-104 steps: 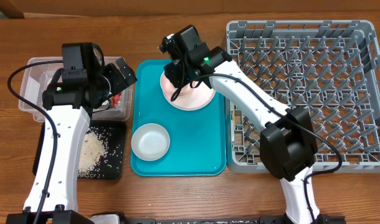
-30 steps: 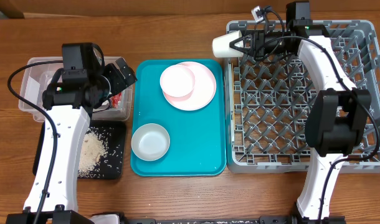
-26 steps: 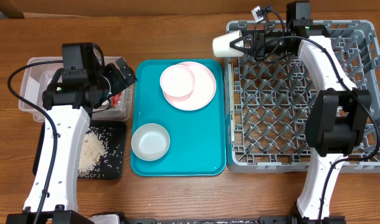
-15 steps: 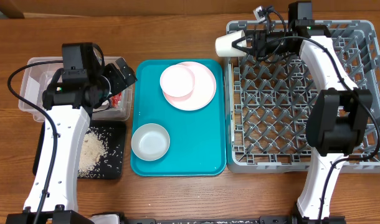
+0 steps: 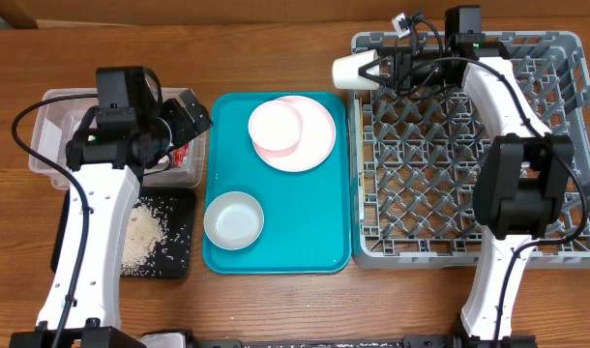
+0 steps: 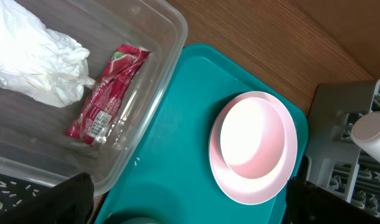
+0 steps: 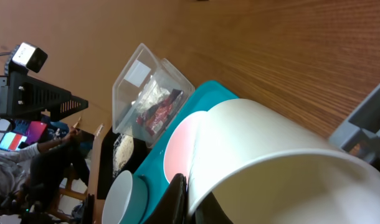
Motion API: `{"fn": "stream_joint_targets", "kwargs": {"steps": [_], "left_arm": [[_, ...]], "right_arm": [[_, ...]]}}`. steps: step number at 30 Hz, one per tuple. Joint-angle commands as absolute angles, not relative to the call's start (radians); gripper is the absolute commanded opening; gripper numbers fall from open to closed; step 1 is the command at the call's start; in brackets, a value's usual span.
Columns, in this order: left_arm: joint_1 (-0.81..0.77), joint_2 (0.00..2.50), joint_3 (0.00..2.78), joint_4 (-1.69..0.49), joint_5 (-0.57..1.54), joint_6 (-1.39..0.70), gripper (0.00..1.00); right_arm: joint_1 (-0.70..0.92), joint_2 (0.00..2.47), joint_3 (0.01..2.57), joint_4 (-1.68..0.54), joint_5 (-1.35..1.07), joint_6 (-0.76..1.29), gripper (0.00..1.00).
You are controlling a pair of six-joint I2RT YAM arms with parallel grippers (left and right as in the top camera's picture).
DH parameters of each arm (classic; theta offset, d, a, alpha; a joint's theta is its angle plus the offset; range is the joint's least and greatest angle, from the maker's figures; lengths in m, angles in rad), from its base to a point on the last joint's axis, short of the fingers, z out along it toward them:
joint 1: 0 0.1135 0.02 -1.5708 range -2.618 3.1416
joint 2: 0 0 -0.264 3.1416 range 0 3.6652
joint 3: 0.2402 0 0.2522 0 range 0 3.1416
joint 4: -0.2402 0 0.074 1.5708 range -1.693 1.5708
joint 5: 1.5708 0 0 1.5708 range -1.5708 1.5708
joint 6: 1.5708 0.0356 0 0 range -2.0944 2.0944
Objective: Sort waste into correct bins and load items into the dishwasher
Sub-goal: 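Lower the cup into the rack's back-left corner and release it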
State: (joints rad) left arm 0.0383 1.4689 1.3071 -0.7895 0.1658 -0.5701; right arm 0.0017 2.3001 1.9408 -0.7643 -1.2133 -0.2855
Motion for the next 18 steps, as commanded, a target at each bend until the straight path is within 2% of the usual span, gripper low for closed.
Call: {"fn": "stream_joint_targets", "kwargs": {"steps": [1, 7, 10, 18], "left_arm": [[0.039, 1.459, 1.323, -0.789, 0.176, -0.564, 1.0], [0.039, 1.459, 1.323, -0.789, 0.176, -0.564, 1.0], [0.039, 1.459, 1.323, -0.789, 0.176, -0.564, 1.0], [0.039, 1.459, 1.323, -0.789, 0.176, -0.564, 1.0]], "right_arm": [[0.001, 2.314, 1.942, -0.752, -1.259, -0.292, 0.04], [0.001, 2.314, 1.941, -0.758, -1.259, -0.292, 0.04], [0.001, 2.314, 1.94, -0.769, -1.25, -0.293, 0.08], [-0.001, 2.314, 1.937, -0.837, -1.078, -0.293, 0.06]]}}
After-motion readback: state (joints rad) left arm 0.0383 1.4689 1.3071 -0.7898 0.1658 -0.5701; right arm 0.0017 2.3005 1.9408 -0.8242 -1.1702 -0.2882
